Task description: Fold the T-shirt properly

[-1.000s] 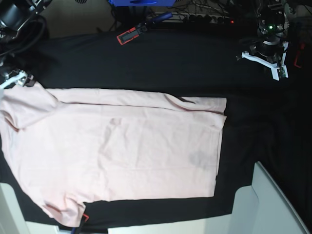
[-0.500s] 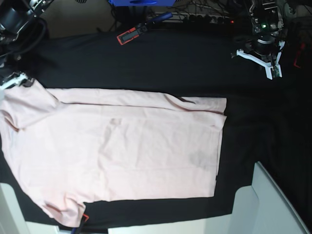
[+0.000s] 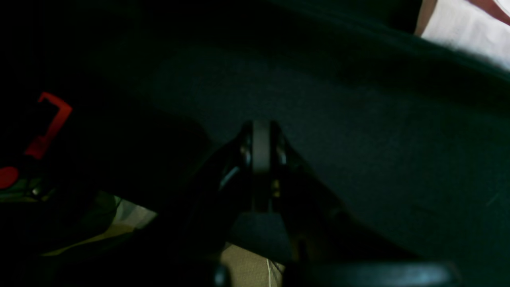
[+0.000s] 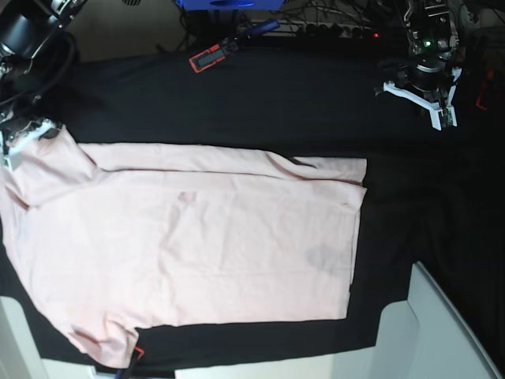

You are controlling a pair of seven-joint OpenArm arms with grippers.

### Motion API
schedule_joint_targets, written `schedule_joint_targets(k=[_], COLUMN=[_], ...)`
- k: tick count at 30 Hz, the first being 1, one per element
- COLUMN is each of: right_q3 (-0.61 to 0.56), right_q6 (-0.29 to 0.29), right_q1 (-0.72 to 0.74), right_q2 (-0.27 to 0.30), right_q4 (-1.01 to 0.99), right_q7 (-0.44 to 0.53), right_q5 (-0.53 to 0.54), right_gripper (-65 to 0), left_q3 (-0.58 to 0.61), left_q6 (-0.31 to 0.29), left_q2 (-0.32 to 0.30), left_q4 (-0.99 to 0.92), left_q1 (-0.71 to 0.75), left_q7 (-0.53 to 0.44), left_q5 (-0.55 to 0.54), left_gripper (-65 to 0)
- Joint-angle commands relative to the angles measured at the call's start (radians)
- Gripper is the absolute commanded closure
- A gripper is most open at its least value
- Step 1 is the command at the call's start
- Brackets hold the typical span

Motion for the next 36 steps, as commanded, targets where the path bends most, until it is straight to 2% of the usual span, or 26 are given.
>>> schedule_joint_targets(k=[1, 7, 12, 19, 24, 28, 31, 36], right_q3=[-0.019, -0.132, -0.206, -0.287, -0.341, -0.358, -0.422, -0.505], right_q6=[0.009, 0.009, 0.009, 0.009, 0.009, 0.009, 0.009, 0.009], right_q1=[0.007, 0.035, 0.087, 0.182, 0.278, 0.328, 0.368, 0.408], right_q2=[0.011, 0.012, 0.019, 0.020, 0.088, 0.123, 0.155, 0.166], right_q4=[0.044, 0.175, 0.175, 0.154, 0.022, -0.092, -0.176, -0.265], right_q7=[0.008, -0.051, -0.051, -0.049, -0.045, 0.018, 0.063, 0.141], right_q5=[0.016, 0.012, 0.007, -0.054, -0.054, -0.054, -0.054, -0.054], right_gripper=[-0.3, -0.3, -0.3, -0.3, -0.3, -0.3, -0.3, -0.3], left_q3=[-0.003, -0.003, -0.011, -0.006, -0.011, -0.011, -0.009, -0.008], left_q6=[0.002, 0.002, 0.002, 0.002, 0.002, 0.002, 0.002, 0.002], left_q2=[-0.008, -0.008, 0.015, 0.018, 0.018, 0.018, 0.018, 0.018], left_q4=[0.019, 0.018, 0.018, 0.018, 0.018, 0.018, 0.018, 0.018], left_q1=[0.001, 0.001, 0.001, 0.002, 0.007, 0.008, 0.007, 0.005], left_q7=[-0.021, -0.021, -0.021, -0.021, -0.021, -0.019, -0.016, -0.014], left_q5=[0.006, 0.006, 0.011, 0.006, 0.011, 0.012, 0.012, 0.014], left_gripper=[0.0, 0.0, 0.0, 0.0, 0.0, 0.0, 0.0, 0.0])
